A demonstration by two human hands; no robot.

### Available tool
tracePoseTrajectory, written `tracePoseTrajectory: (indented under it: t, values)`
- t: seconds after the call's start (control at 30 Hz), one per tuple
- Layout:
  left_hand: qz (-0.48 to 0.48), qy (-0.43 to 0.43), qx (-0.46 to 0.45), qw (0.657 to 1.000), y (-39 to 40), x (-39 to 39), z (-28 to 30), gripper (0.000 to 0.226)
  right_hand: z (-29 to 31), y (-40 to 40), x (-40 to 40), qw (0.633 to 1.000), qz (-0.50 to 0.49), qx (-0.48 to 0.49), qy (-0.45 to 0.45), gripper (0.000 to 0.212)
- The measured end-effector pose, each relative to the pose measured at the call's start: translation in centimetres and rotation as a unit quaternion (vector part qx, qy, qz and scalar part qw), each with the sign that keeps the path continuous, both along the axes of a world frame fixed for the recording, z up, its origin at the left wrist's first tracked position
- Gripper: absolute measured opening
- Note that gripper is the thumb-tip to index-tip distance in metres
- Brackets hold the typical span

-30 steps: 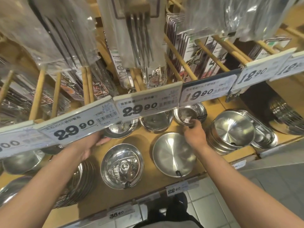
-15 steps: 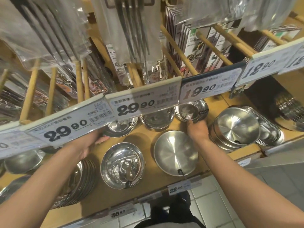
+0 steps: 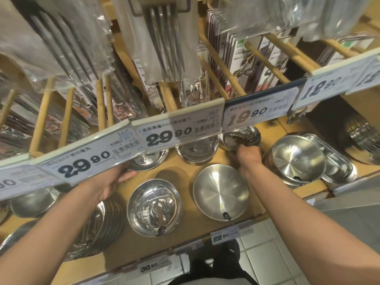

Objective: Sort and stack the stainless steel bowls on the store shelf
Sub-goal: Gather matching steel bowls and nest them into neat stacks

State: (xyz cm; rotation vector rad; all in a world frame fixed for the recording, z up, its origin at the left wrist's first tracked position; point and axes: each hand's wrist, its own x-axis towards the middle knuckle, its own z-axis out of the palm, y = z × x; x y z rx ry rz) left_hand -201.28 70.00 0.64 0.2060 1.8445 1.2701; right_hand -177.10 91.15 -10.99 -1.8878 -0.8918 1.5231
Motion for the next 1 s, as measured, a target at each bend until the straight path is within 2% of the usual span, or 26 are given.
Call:
tracePoseTrajectory:
  t: [0.07, 0.2, 0.4, 0.6, 0.7, 0.83, 1.0]
  values:
    - [0.015, -0.012, -0.002, 1.0, -0.3, 0.0, 0.1, 0.02, 0.6, -0.3, 0.0, 1.0, -0.011, -0.007, 0.023, 0.036]
    - [0.038, -0.04, -0.014, 0.998, -1.0, 0.2, 0.2, 0.02, 1.2, -1.4, 0.2, 0.999, -0.013, -0.01, -0.044, 0.043]
    - [0.063, -0.06, -0.023, 0.996, -2.2, 0.4, 0.7, 0.022, 2.2, -3.1, 0.1, 0.999, -0.02, 0.006, -0.047, 0.039]
    - [0.059, -0.053, -0.027, 0.996, -3.2, 0.4, 0.8, 0.031, 3.5, -4.6, 0.4, 0.999, 0.01, 0.028, -0.018, 0.059]
    - [0.056, -0.048, -0.023, 0.997, -3.8, 0.2, 1.0, 0.02, 4.1, -5.7, 0.7, 0.999, 0.029, 0.043, -0.004, 0.052]
    - [0.054, -0.037, -0.041, 0.997, -4.6, -0.6, 0.7, 0.018, 4.9, -7.5, 1.5, 0.996, 0.034, 0.062, 0.054, 0.032]
    - [0.037, -0.005, -0.061, 0.997, -5.8, -1.4, 0.5, 0.015, 6.1, -9.8, 2.6, 0.991, 0.076, 0.075, 0.078, 0.03]
